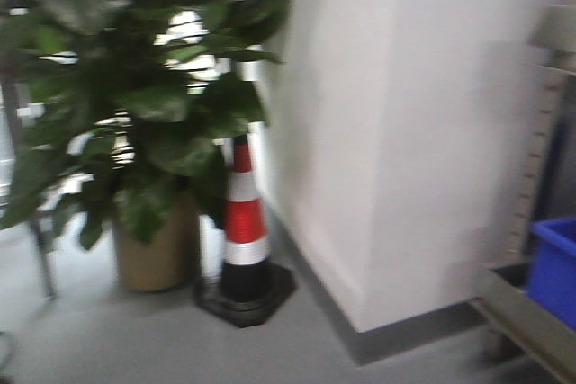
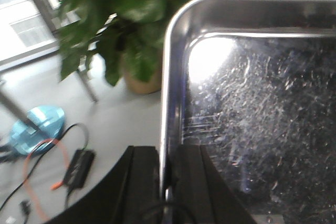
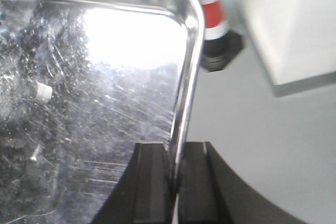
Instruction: Stack silver trays without gaps
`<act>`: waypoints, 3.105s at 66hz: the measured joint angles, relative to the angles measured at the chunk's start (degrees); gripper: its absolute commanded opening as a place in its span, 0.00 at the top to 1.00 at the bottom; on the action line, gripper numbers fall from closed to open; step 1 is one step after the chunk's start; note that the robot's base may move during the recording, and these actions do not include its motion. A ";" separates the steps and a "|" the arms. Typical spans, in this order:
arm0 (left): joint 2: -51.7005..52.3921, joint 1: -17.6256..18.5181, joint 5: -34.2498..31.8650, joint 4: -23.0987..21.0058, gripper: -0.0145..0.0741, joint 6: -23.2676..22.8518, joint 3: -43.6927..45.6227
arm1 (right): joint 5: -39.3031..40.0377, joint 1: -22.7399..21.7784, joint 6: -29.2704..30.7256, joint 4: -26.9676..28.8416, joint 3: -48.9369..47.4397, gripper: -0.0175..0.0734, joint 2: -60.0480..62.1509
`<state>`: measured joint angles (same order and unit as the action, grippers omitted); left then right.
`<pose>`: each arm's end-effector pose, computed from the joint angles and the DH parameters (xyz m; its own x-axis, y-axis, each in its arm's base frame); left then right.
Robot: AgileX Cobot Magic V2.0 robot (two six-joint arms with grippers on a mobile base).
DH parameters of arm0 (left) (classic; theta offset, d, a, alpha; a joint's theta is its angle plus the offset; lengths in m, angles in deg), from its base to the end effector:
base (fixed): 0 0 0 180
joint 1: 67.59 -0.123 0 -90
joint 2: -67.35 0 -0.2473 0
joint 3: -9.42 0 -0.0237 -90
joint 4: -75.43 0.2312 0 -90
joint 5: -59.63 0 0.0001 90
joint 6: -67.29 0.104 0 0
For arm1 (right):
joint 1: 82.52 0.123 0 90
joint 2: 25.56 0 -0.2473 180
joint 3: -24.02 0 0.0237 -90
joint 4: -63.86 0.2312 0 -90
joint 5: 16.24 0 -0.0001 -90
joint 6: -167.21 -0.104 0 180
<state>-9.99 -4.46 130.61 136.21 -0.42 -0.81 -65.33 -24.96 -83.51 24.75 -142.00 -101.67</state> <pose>0.1722 -0.1500 0.3512 -0.4520 0.1314 -0.8823 0.0014 0.9892 0.1466 0.1705 0.1758 0.3253 -0.6375 0.1081 -0.7628 -0.1624 0.9490 0.2702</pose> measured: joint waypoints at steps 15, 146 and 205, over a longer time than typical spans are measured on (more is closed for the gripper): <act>0.00 -0.18 0.50 0.31 0.85 0.12 0.00 | 1.93 -0.13 0.00 -0.22 0.11 0.82 0.24; -0.75 -0.17 -3.94 0.34 0.85 0.12 -0.12 | -5.78 0.06 0.22 1.51 -0.10 0.82 0.53; -0.75 -0.17 -3.96 0.34 0.85 0.21 -0.12 | -5.67 0.06 0.22 1.61 -0.10 0.82 0.54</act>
<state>-10.74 -4.63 126.65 136.55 -0.21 -0.94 -70.99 -24.90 -83.29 26.36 -142.11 -101.13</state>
